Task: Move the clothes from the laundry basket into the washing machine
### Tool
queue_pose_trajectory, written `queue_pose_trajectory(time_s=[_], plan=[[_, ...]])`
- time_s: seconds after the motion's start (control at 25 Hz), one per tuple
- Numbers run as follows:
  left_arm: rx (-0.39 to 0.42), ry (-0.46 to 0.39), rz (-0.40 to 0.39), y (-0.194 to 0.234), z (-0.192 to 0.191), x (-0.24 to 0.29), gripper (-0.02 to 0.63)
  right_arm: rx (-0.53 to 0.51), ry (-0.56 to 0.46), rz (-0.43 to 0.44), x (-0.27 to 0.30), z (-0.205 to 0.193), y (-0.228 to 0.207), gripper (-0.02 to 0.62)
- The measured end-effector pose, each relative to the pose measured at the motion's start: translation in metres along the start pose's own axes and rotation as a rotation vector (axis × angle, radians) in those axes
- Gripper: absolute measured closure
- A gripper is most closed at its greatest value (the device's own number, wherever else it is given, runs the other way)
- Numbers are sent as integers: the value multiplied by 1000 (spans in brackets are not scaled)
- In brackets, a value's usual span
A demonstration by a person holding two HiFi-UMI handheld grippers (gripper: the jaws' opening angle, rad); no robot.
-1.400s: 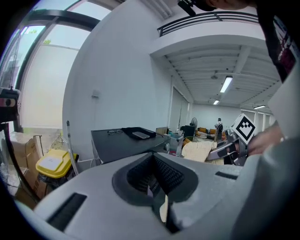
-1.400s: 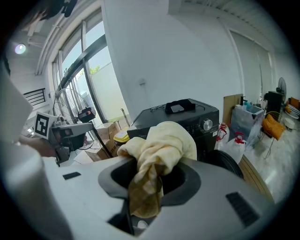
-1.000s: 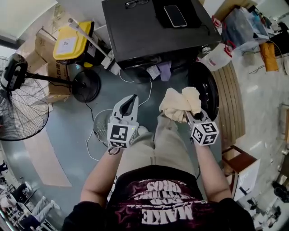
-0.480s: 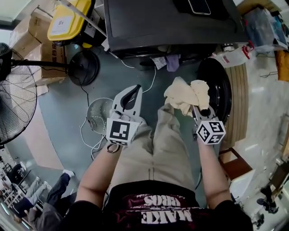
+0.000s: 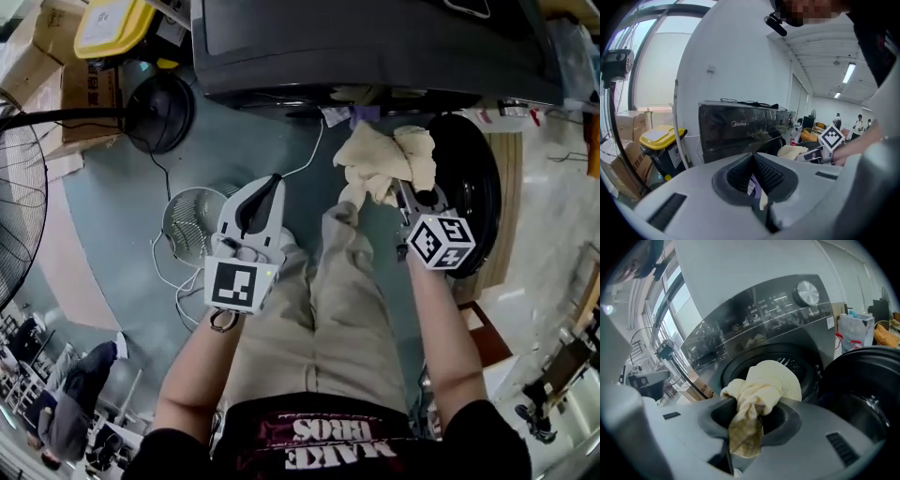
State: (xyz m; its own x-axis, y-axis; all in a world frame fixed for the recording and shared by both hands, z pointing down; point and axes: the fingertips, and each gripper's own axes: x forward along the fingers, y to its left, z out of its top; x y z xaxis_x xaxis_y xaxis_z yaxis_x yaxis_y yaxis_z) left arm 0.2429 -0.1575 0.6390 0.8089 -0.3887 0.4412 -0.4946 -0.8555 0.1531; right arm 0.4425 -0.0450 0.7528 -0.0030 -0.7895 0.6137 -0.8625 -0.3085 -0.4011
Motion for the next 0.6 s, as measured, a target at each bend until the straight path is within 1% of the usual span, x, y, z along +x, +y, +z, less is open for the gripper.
queue_pose_trajectory(time_s=[0.08,0.12,0.2,0.28,0.32,0.36,0.4,0.52,0.6], plan=[[-6,26,4,0,-9,2,601,18,-27,0,35,12,-14,465],[-9,42,5,0,-14,2,601,25,-60,3,55,22,-22,465],[-5,74,1,0,-24,0,601,9,-167,27,95,48,-32,465],[2,99,-5,0,-32,-2,601,-49,-271,76,124,66,-30,448],[1,109,-8,0,-36,-3,601,-81,-280,100,136,65,-28,397],[-3,117,-10,0,-38,-4,601,-104,-262,116,145,59,-27,247],[-10,123,-14,-1,-40,-5,601,-114,-233,118,150,51,-28,164],[-37,129,-36,-8,-44,-8,601,-111,-170,83,149,33,-38,135],[-53,136,-55,-13,-45,-11,601,-133,-127,70,150,27,-41,135]])
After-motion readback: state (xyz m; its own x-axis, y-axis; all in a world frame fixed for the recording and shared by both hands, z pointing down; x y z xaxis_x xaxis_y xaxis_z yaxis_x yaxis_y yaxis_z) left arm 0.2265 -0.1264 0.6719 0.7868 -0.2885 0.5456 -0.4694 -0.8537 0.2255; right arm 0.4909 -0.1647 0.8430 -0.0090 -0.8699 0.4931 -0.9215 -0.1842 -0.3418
